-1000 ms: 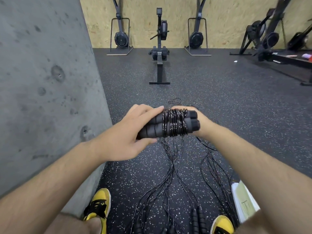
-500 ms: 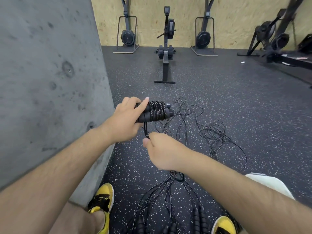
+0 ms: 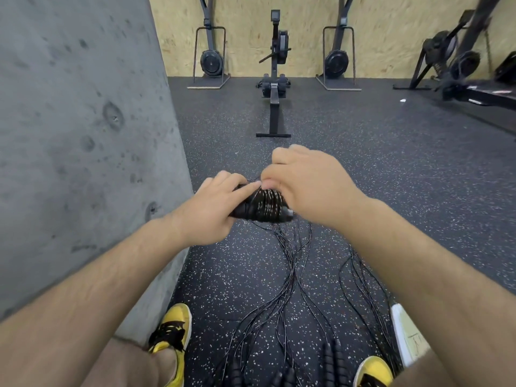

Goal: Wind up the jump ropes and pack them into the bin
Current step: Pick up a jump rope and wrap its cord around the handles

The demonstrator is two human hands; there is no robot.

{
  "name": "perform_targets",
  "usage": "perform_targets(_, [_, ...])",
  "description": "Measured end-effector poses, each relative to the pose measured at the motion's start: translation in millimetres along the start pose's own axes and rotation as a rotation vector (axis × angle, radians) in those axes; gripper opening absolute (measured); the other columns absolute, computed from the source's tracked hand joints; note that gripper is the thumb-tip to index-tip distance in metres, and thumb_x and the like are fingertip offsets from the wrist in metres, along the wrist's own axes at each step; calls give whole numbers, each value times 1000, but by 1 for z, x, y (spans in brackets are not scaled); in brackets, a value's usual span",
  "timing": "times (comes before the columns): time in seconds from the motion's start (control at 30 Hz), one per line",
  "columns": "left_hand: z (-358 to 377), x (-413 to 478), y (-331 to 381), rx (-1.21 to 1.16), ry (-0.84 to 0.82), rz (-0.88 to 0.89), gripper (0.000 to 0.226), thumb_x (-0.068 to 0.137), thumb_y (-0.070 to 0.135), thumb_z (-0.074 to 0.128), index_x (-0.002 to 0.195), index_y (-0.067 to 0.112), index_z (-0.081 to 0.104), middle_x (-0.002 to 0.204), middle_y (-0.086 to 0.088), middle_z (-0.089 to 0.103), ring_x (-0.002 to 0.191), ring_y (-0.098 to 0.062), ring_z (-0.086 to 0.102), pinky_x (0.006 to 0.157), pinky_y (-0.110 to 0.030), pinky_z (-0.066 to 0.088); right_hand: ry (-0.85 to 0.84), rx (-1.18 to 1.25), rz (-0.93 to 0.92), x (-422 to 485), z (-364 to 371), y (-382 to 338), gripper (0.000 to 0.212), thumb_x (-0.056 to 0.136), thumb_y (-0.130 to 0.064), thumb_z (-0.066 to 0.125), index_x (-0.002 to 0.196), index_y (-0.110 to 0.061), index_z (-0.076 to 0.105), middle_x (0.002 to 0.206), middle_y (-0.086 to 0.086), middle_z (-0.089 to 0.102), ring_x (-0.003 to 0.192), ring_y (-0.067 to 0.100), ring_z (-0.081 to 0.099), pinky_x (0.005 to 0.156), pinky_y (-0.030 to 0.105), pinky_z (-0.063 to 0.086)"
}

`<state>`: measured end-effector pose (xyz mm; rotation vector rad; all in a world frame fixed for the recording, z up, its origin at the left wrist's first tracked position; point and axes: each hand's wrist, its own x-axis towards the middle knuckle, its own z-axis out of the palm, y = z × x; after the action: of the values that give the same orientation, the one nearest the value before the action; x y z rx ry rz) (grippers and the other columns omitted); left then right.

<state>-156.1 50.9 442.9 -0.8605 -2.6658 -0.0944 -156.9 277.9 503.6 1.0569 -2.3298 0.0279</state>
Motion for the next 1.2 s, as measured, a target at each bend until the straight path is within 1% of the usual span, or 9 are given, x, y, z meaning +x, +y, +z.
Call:
perform_targets(0.2, [-10,-3,23,-174,9,99,65,78,8,60,141,14,44,131,1,47,119,-23,42,97,-52,41,77,17,41,-1,28,37,38,100,-48,39,90,-26,68,82,-4,58,71,25,58,59,32,36])
perform_targets(0.4, [-19,-8,29,-368,26,127,76,88,18,67,154,11,30,127,0,45,119,-19,41,109,-44,37,-119,178,26,-4,38,48,44,98,-56,29,95,-27,62,87,-12,58,83,17,58,71,35,48])
perform_targets(0.53, [-18,-7,33,-420,102,69,79,95,38,62,159,12,24,130,1,43,118,-16,38,110,-38,34,-154,293,31,-10,49,43,18,100,-9,50,86,-16,59,86,-7,59,79,13,59,79,38,56])
perform_targets(0.6, [-17,-4,36,-428,189,-7,79,96,47,57,159,12,24,130,3,43,118,-14,38,109,-35,33,-272,507,263,-6,46,19,31,89,6,44,69,-13,58,68,-1,59,61,19,60,62,27,57])
perform_targets(0.7, [-16,3,38,-400,258,-128,80,97,52,54,158,11,23,133,-1,44,121,-16,38,110,-37,33,-341,705,224,-1,53,-9,24,78,-5,39,68,-5,61,59,6,58,49,21,54,48,27,44])
perform_targets(0.83, [-18,10,32,-390,290,-243,82,97,54,46,159,9,18,136,-7,42,127,-19,42,112,-43,36,-133,678,396,7,65,-30,19,93,-15,34,97,-14,53,78,1,60,66,19,56,62,37,47])
perform_targets(1.03, [-20,14,34,-639,457,-284,63,107,30,46,159,42,13,139,25,35,122,19,38,103,-5,27,102,772,543,9,44,-54,13,100,-21,42,106,-20,53,95,-1,64,82,20,59,72,38,48])
perform_targets(1.1, [-24,15,33,-725,528,-275,53,108,25,42,154,47,27,140,34,37,134,11,36,113,-15,26,182,794,504,9,33,-61,18,98,-25,47,116,-28,51,95,-8,62,81,13,57,75,37,49])
perform_targets(1.2, [-35,15,38,-888,573,-301,47,109,16,40,142,50,40,148,24,44,140,-2,40,121,-32,30,246,765,433,5,22,-65,42,89,-28,64,128,-25,48,93,-13,55,84,7,54,80,29,48])
